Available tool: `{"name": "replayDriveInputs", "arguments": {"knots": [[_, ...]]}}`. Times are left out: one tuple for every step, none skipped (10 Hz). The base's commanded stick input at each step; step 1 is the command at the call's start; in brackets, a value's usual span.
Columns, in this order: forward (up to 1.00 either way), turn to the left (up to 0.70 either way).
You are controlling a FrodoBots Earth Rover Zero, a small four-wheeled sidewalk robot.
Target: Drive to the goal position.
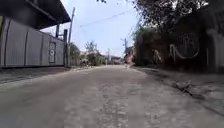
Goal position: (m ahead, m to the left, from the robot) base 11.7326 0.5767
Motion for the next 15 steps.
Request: {"name": "replayDriveInputs", "arguments": {"knots": [[1.00, 0.00], [1.00, 0.00], [1.00, 0.00], [1.00, -0.01], [1.00, -0.03], [1.00, -0.05], [1.00, -0.12], [1.00, -0.30], [1.00, -0.25], [1.00, 0.00], [1.00, 0.00], [1.00, 0.00], [1.00, 0.00], [1.00, 0.00], [1.00, -0.04]]}}
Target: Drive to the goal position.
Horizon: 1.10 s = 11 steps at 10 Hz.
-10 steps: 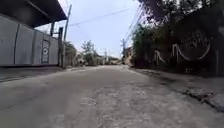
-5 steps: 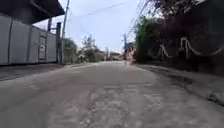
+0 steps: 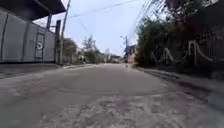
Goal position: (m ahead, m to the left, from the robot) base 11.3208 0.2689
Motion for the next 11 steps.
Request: {"name": "replayDriveInputs", "arguments": {"knots": [[1.00, -0.39], [1.00, -0.11], [1.00, 0.00], [1.00, 0.00], [1.00, 0.00], [1.00, 0.00], [1.00, 0.00], [1.00, 0.00], [1.00, 0.00], [1.00, 0.00], [1.00, 0.00]]}}
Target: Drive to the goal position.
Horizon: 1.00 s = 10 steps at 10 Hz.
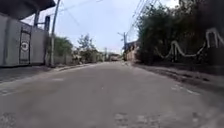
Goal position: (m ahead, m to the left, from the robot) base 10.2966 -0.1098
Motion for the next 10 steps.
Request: {"name": "replayDriveInputs", "arguments": {"knots": [[1.00, -0.19], [1.00, -0.40], [1.00, -0.40], [1.00, -0.27], [1.00, -0.05], [1.00, 0.00], [1.00, 0.00], [1.00, 0.00], [1.00, 0.00], [1.00, 0.00]]}}
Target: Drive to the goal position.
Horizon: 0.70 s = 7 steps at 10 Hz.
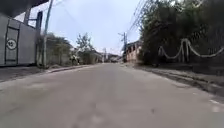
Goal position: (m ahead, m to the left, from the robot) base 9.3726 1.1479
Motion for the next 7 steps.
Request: {"name": "replayDriveInputs", "arguments": {"knots": [[1.00, 0.00], [1.00, 0.00], [1.00, 0.00], [1.00, 0.00], [1.00, 0.00], [1.00, 0.00], [1.00, 0.00]]}}
